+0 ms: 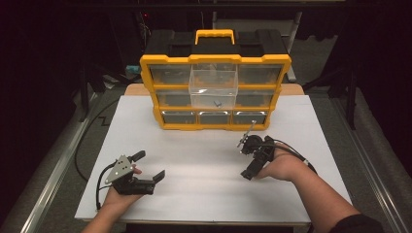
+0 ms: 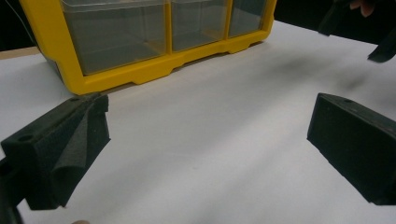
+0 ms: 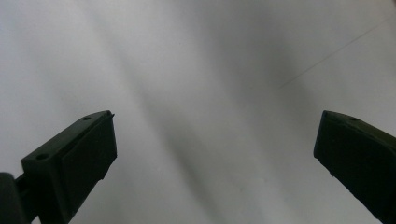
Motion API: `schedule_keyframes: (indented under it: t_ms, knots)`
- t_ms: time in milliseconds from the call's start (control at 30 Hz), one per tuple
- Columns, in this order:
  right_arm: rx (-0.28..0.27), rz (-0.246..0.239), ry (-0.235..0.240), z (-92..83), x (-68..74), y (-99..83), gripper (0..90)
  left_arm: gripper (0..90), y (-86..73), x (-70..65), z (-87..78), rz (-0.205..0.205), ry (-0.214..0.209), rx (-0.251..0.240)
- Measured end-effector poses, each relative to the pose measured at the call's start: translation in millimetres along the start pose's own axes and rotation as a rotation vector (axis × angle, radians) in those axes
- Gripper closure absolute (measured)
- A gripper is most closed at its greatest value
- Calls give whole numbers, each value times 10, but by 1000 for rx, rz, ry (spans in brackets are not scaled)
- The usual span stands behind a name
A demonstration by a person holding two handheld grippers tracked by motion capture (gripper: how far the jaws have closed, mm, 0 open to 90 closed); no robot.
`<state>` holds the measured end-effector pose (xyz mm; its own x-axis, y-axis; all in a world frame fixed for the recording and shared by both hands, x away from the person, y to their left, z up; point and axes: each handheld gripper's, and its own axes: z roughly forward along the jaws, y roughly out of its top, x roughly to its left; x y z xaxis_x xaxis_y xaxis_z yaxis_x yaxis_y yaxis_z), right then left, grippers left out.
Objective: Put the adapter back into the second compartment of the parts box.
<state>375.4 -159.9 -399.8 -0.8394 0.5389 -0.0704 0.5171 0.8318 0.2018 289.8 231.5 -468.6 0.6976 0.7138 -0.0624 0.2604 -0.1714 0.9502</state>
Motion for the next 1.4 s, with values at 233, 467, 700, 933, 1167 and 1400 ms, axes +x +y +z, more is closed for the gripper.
schedule_keyframes:
  t_ms: [233, 467, 700, 933, 1167, 1400]
  knots:
    - [-35, 28, 14, 284, 39, -73, 0, 1, -1, 1, 3, -1, 3, 3]
    - [-159, 83, 29, 438, 40, -242, 0, 2, 3, 12, 8, -14, 3, 10]
    - [-363, 138, -2, 511, 90, -421, 0, 3, -2, -5, 42, -14, -9, 34]
    - [-608, 223, -8, 529, 172, -527, 1, 3, -2, 19, 38, -39, -9, 39]
    - [-825, 308, -28, 472, 195, -701, 0, 3, 12, 27, 26, -32, -8, 32]
    - [-985, 346, -63, 424, 324, -863, 0, 3, 19, 58, 27, -47, -4, 28]
